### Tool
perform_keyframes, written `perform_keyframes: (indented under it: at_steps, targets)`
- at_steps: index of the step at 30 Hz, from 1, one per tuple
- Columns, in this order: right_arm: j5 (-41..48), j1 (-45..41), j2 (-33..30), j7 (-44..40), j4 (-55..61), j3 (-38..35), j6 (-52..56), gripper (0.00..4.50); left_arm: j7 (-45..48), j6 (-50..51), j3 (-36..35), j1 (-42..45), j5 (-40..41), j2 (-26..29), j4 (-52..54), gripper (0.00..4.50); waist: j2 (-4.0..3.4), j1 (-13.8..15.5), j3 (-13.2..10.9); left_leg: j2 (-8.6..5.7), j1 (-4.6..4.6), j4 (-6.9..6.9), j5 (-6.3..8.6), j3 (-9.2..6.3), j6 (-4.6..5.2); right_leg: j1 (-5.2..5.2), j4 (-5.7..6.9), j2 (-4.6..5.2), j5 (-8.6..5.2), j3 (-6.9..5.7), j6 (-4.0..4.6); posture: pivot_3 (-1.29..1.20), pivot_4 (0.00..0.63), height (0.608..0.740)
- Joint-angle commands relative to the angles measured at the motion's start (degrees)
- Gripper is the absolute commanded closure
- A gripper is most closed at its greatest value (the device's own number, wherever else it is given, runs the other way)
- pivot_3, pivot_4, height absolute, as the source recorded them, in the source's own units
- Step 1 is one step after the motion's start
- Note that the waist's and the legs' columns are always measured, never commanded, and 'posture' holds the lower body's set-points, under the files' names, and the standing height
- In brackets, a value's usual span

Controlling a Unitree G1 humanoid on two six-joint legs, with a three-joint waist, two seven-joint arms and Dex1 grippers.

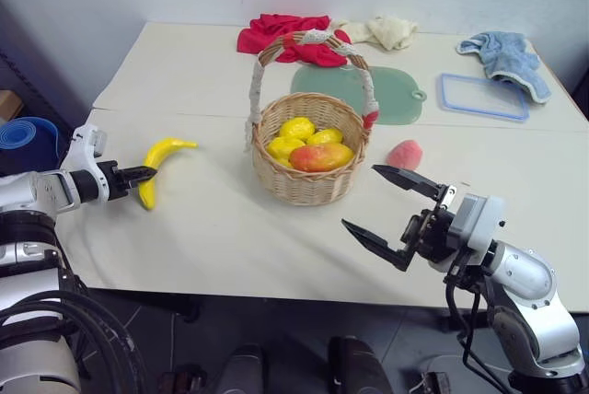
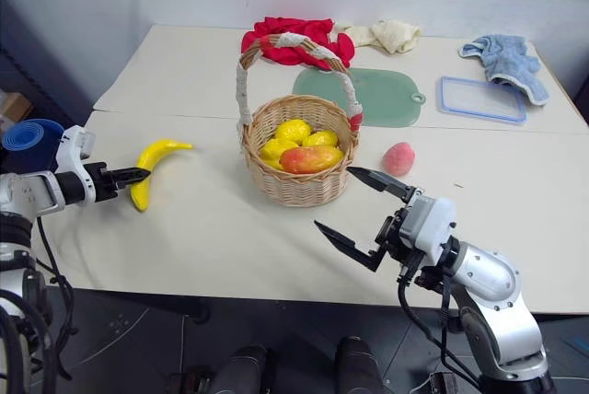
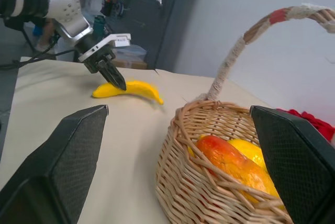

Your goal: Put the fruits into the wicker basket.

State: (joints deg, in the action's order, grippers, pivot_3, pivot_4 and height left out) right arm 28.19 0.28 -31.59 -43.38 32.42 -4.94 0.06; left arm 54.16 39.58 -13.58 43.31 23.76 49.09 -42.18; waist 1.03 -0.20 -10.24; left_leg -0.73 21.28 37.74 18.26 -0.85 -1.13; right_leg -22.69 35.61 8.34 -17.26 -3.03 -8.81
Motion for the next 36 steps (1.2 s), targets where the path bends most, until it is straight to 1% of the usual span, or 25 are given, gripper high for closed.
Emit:
perform_keyframes:
  at_steps: [1,3,6,7,9,13,15,18,20,22,23,24,26,28,30,31,33,35,36]
  targets:
    - [0.6,2.5,1.0,3.0,1.3,-4.1,-0.1,0.00,15.2,-7.2,-1.7,-6.1,5.0,3.8,17.7,3.76,0.04,0.1,0.0,0.02,0.01,0.01,0.03,-0.03,-0.03,0.02,0.01,0.01,0.00,-0.01,0.00,0.00,0.150,0.740]
    - [-0.5,6.2,1.3,2.9,-0.3,-6.1,-1.7,0.00,19.2,-5.8,-0.7,-10.1,7.4,4.9,26.6,3.76,0.01,0.1,0.0,0.03,0.00,0.01,0.12,-0.02,0.00,0.03,-0.07,0.03,0.00,0.00,0.00,0.00,0.150,0.740]
    - [-2.1,10.3,1.6,2.3,-2.5,-7.9,-4.2,0.00,17.6,2.2,-0.7,-8.5,13.2,3.1,35.3,3.76,-0.06,1.0,-0.1,0.00,-0.03,0.08,0.18,-0.09,0.07,0.19,-0.15,0.03,0.00,-0.06,0.00,0.00,0.150,0.740]
    - [-2.3,10.7,1.9,2.8,-2.6,-8.2,-4.3,0.00,15.4,4.8,-0.2,-6.3,14.7,1.4,37.0,3.76,-0.10,1.2,-0.1,0.01,-0.02,0.15,0.20,-0.06,0.11,0.21,-0.16,0.03,0.00,-0.05,0.00,0.00,0.150,0.740]
    - [-2.6,11.1,2.7,4.5,-2.1,-8.7,-4.0,0.00,10.7,10.8,3.4,-1.2,15.3,-1.8,40.5,3.76,-0.10,1.6,-0.1,-0.02,-0.01,0.37,0.22,-0.07,0.19,0.30,-0.13,0.03,0.00,-0.02,0.00,0.00,0.150,0.740]
    - [-2.5,11.0,5.1,8.4,0.3,-8.4,-2.3,0.00,-5.4,24.4,8.5,9.9,13.1,-11.5,42.2,3.76,-0.09,1.5,-0.1,-0.11,-0.04,0.45,0.18,-0.07,0.27,0.37,-0.14,0.04,0.00,0.16,0.00,0.00,0.150,0.740]
    - [-3.0,10.9,5.4,9.4,1.3,-7.8,-1.8,0.00,-13.0,27.1,10.3,12.9,10.5,-17.0,41.9,3.76,-0.10,1.2,-0.1,-0.11,-0.04,0.44,0.18,-0.08,0.27,0.29,-0.03,0.04,0.01,0.17,-0.01,0.00,0.150,0.740]
    - [-3.5,10.7,5.8,10.6,2.4,-7.1,-1.5,0.00,-20.7,28.5,9.3,14.4,9.3,-23.6,41.4,3.76,-0.10,0.6,-0.1,-0.09,-0.06,0.30,0.19,-0.08,0.25,0.13,0.04,0.02,0.03,0.20,-0.05,0.00,0.150,0.740]
    - [-3.9,10.8,6.3,11.5,3.0,-7.0,-1.5,0.00,-23.7,27.4,9.8,13.7,7.4,-25.3,41.6,3.76,-0.11,0.1,-0.1,-0.10,-0.04,0.26,0.20,-0.09,0.24,0.09,0.02,0.00,0.03,0.19,-0.05,0.00,0.150,0.740]
    - [-4.2,11.0,6.7,12.0,3.2,-6.9,-1.8,0.00,-26.0,25.3,10.1,12.9,5.0,-25.2,41.0,3.09,-0.12,-0.1,-0.1,-0.10,-0.05,0.24,0.20,-0.09,0.23,0.07,-0.01,-0.01,0.03,0.20,-0.05,0.00,0.150,0.740]
    - [-4.3,11.1,6.9,12.1,3.2,-6.9,-1.9,0.00,-25.5,24.6,10.0,12.5,5.2,-25.0,41.2,2.87,-0.12,0.0,-0.1,-0.10,-0.08,0.24,0.18,-0.08,0.20,0.07,-0.01,-0.02,0.03,0.21,-0.05,0.00,0.150,0.740]
    - [-4.4,11.2,7.1,12.2,3.2,-6.9,-1.9,0.00,-25.1,24.1,9.3,12.3,5.8,-25.0,41.5,2.50,-0.12,0.0,-0.1,-0.10,-0.09,0.24,0.16,-0.09,0.16,0.08,-0.01,-0.02,0.03,0.21,-0.05,0.00,0.150,0.740]
    - [-4.4,11.9,7.3,11.9,2.9,-7.1,-2.5,0.00,-22.8,22.8,8.2,11.7,7.5,-24.6,42.6,2.01,-0.12,0.2,-0.1,-0.11,-0.08,0.26,0.14,-0.11,0.13,0.11,-0.04,-0.02,0.03,0.21,-0.05,0.00,0.150,0.740]
    - [-4.2,12.5,7.3,11.4,2.2,-7.8,-3.1,0.00,-19.6,21.9,8.0,10.9,8.3,-22.6,43.7,1.44,-0.12,0.3,-0.1,-0.12,-0.06,0.29,0.14,-0.12,0.13,0.14,-0.09,-0.02,0.03,0.22,-0.05,0.00,0.150,0.740]
    - [-3.8,12.7,7.0,11.1,1.0,-9.3,-3.3,0.00,-15.2,20.4,8.1,9.7,9.2,-19.5,44.8,1.44,-0.12,0.2,-0.1,-0.13,-0.04,0.28,0.15,-0.13,0.14,0.14,-0.11,-0.02,0.03,0.22,-0.05,0.00,0.150,0.740]
    - [-3.4,12.7,6.7,11.0,0.2,-10.5,-3.4,0.00,-12.5,17.9,8.1,8.7,9.2,-17.8,45.4,1.44,-0.13,0.2,-0.1,-0.12,-0.05,0.28,0.16,-0.14,0.13,0.14,-0.12,-0.02,0.03,0.22,-0.05,0.00,0.150,0.740]
    - [-2.0,12.8,6.3,10.6,-1.9,-13.3,-3.6,0.00,-9.0,16.0,6.8,7.3,10.2,-14.9,45.5,1.44,-0.14,0.2,-0.1,-0.12,-0.06,0.27,0.16,-0.14,0.12,0.14,-0.12,-0.02,0.03,0.22,-0.05,0.00,0.150,0.740]
    - [-0.5,13.9,5.9,9.4,-4.6,-16.4,-4.2,0.00,-4.3,9.8,4.7,4.8,10.5,-12.6,45.3,1.44,-0.15,0.2,-0.1,-0.11,-0.06,0.27,0.16,-0.13,0.12,0.15,-0.13,-0.02,0.03,0.22,-0.04,0.00,0.150,0.740]
    - [0.4,15.0,5.8,8.4,-6.6,-18.3,-4.9,0.00,0.4,4.5,3.7,2.1,10.4,-11.0,46.0,1.44,-0.16,0.2,-0.1,-0.11,-0.06,0.27,0.16,-0.13,0.12,0.15,-0.14,-0.02,0.02,0.22,-0.04,0.00,0.150,0.740]
